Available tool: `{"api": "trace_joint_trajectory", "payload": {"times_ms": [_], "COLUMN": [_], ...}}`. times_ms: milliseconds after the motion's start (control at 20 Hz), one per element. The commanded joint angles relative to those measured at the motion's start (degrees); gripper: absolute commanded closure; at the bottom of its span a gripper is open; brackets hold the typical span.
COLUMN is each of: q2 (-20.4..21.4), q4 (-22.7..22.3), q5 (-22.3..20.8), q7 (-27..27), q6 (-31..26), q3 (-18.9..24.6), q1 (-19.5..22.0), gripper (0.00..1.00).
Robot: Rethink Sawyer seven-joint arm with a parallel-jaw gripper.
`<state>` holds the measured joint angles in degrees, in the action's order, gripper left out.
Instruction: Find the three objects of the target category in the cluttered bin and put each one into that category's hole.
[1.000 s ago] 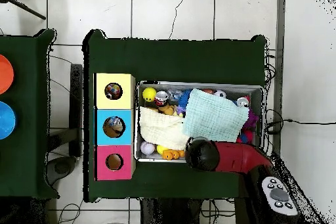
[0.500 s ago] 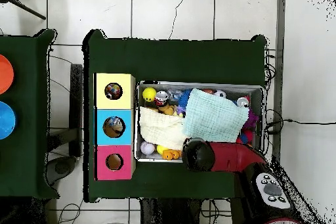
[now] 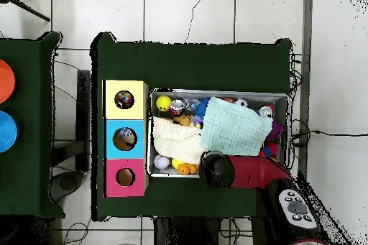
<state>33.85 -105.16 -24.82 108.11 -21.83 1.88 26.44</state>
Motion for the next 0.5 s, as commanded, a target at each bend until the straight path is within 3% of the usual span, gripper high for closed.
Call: {"api": "trace_joint_trajectory", "payload": {"times_ms": [50, 500], "q2": [0.94, 1.67], "q4": [-2.73, -2.79], "q5": [-2.46, -2.55], "q7": [3.73, 4.42], "q6": [0.77, 0.40], "q3": [-1.11, -3.11], "q1": [-0.67, -2.34], "gripper": [0.00, 0.00]}}
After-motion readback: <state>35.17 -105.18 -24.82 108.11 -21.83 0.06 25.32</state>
